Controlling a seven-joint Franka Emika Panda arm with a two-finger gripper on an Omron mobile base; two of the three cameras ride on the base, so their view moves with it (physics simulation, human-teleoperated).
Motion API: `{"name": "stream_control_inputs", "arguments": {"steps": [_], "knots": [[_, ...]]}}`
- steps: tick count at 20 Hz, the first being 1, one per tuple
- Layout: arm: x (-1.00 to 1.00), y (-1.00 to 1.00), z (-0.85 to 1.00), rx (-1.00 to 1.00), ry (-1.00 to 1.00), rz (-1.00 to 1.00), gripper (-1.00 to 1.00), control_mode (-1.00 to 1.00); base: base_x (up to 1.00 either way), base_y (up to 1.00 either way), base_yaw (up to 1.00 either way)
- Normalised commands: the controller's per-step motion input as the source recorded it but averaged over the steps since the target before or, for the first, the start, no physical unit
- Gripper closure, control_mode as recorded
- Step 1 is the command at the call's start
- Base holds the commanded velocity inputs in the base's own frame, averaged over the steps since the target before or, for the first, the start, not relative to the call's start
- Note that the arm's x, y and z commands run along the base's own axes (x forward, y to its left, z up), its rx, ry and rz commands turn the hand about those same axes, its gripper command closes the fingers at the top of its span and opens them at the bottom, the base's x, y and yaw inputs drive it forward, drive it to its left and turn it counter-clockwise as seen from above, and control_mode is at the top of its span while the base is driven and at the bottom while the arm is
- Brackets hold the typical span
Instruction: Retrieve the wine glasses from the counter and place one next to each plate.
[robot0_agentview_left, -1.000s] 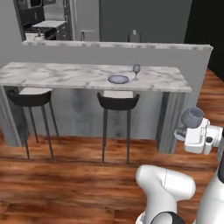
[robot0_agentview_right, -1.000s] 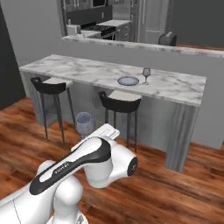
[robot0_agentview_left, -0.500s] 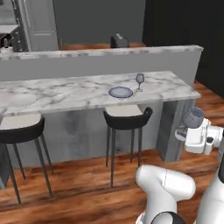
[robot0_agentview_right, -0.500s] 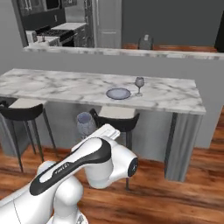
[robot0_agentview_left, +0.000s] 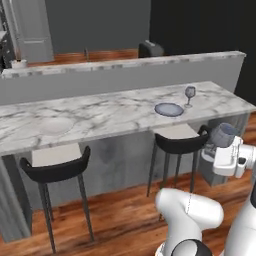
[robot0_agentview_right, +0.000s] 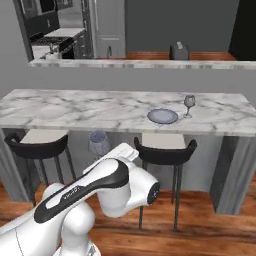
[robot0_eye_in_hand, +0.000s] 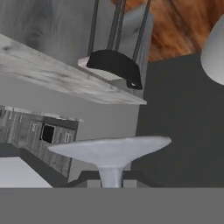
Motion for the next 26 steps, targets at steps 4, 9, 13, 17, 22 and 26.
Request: {"name": "stream_control_inputs", "arguments": {"steps": [4,9,13,17,22,26], "knots": [[0.0,0.0,0.0,0.0,0.0,0.0,1.0,1.0,-0.34,1.0,0.05],[0.0,0.0,0.0,0.0,0.0,0.0,1.0,1.0,-0.12,0.85,0.2],[0.0,0.0,0.0,0.0,0.0,0.0,1.0,1.0,0.22,0.55,0.44],[0.0,0.0,0.0,0.0,0.0,0.0,1.0,1.0,0.23,0.25,0.49],[0.0,0.0,0.0,0.0,0.0,0.0,1.0,1.0,0.63,0.0,0.26],[0.0,0.0,0.0,0.0,0.0,0.0,1.0,1.0,0.86,-0.12,0.02]]}}
